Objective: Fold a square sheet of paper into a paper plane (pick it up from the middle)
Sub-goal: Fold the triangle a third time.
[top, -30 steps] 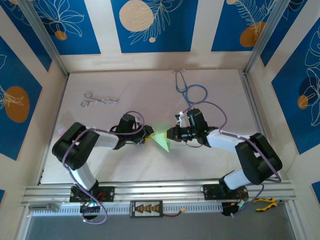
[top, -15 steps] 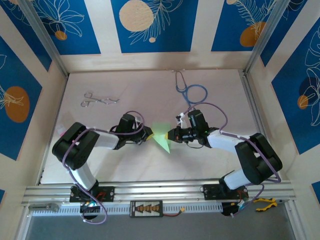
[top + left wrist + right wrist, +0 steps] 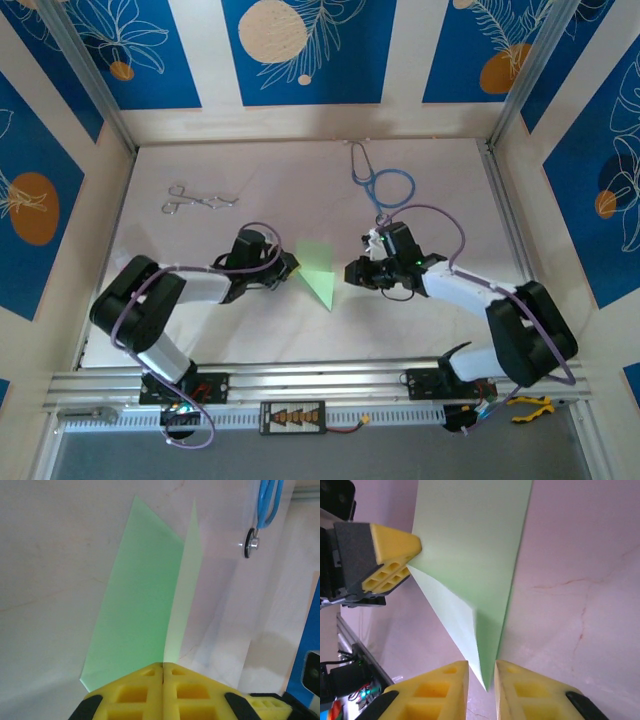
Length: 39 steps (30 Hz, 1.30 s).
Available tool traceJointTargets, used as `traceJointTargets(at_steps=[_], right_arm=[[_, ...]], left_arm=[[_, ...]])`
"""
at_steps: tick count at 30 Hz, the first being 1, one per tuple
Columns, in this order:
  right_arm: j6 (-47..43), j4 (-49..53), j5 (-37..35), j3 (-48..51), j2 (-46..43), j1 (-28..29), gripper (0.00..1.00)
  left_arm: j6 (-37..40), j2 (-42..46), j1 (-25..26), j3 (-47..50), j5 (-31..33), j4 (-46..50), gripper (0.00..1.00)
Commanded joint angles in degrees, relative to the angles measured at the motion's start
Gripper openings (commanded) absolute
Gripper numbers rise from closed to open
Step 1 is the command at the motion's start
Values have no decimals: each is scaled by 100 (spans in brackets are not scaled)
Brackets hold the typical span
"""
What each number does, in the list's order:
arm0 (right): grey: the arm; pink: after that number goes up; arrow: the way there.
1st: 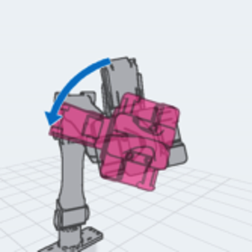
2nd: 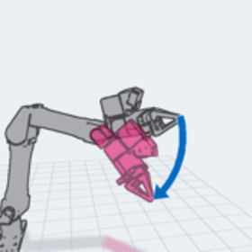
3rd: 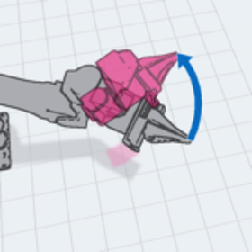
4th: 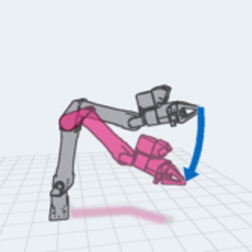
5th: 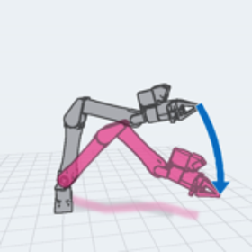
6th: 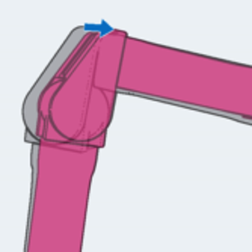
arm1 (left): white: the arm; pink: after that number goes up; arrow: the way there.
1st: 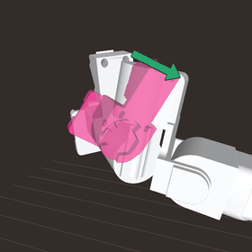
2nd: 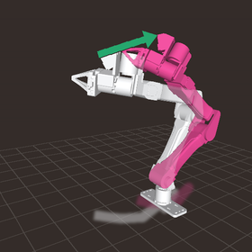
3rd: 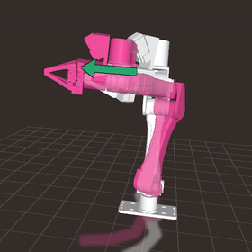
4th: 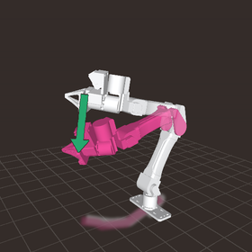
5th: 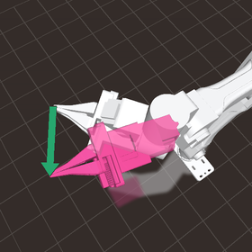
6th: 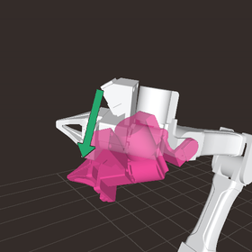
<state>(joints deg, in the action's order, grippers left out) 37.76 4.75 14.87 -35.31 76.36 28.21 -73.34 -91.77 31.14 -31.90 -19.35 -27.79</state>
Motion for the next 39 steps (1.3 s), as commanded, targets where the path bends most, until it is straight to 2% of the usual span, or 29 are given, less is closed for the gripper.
traceJointTargets(at_steps=[1,3,5,7,11,16,26,34,39], right_arm=[[-231,113,-232,-50,-387,94,24],[-258,-58,-225,-11,-446,202,26],[-387,-197,-513,-7,-433,505,26],[-774,-492,-1184,51,-407,1079,26],[-1873,-1404,-2961,278,-217,2394,27],[-2278,-1516,-4235,39,420,2942,32],[-3233,-2066,-4685,-163,1260,3258,32],[-3354,-2097,-5131,-302,1674,3356,31],[-3365,-2074,-5161,-340,1802,3384,29]], left_arm=[[-232,270,44,176,570,265,0],[-404,364,104,233,776,248,0],[-575,410,173,257,971,241,0],[-745,430,260,257,1130,192,0],[-941,512,415,216,1363,175,0],[-990,804,546,207,1706,553,0],[-1068,961,578,264,1719,593,0],[-1059,959,586,205,1672,591,0],[-1033,974,581,197,1654,627,1]])
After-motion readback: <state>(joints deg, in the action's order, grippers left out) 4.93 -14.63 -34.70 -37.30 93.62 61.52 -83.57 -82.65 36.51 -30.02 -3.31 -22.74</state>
